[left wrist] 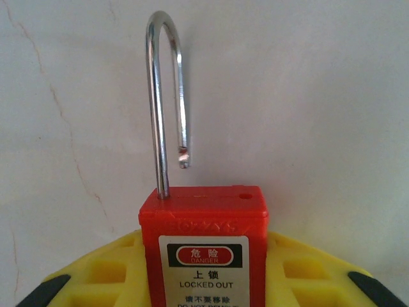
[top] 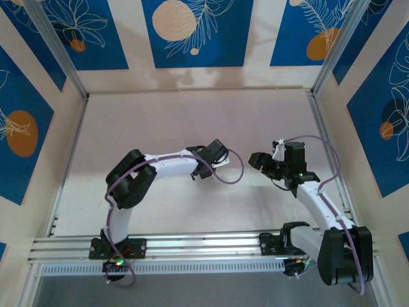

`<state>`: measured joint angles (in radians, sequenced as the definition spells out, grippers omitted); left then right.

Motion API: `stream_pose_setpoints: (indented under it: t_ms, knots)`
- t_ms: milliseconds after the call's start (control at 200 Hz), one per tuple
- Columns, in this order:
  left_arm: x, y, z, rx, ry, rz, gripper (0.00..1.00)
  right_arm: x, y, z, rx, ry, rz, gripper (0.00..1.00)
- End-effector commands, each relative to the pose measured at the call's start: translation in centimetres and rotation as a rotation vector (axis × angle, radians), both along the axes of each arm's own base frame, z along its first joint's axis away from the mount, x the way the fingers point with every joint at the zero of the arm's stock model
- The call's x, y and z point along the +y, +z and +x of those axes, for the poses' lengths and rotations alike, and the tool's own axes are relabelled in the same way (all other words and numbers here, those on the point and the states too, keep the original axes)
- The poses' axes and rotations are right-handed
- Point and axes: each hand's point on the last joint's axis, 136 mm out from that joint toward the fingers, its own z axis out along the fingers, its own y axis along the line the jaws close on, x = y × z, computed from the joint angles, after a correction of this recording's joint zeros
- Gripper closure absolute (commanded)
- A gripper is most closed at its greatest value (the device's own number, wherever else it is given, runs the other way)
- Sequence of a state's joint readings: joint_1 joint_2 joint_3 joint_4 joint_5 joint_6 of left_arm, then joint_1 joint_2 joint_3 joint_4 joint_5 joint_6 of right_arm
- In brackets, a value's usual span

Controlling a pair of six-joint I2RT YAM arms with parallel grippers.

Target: Unlock with the key

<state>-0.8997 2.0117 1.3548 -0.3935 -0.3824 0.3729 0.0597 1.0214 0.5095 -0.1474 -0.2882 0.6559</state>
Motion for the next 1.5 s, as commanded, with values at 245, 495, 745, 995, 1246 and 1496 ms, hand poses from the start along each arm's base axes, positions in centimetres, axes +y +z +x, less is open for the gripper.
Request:
stream_pose_setpoints:
  t_ms: [245, 495, 745, 995, 1246, 1496]
  knots:
    - [0.4, -1.3, -4.2, 0.165, -0.052, 0.023, 0.84, -0.5, -0.9, -0.8, 0.033, -0.001, 0.024, 0.42]
    - [-1.1, -1.5, -8.6, 0.416, -0.163, -0.068, 0.79, -0.4, -0.6, -1.1, 0.025, 0.004, 0.040, 0.42]
    - [-1.1, -1.6, -10.1, 0.542, -0.206, -0.080, 0.70, -0.4, -0.6, -1.3, 0.024, 0.006, 0.056, 0.42]
    - [-0.9, -2.0, -8.1, 0.544, -0.197, -0.070, 0.61, -0.7, -0.2, -1.4, 0.017, 0.000, 0.062, 0.42]
    - [-0.3, -2.9, -7.1, 0.568, -0.179, -0.044, 0.42, -0.8, 0.1, -1.7, 0.015, -0.003, 0.065, 0.42]
    - [-1.1, 3.5, -5.0, 0.445, -0.142, -0.216, 0.05, -0.5, -0.3, -2.1, 0.028, 0.010, 0.001, 0.41]
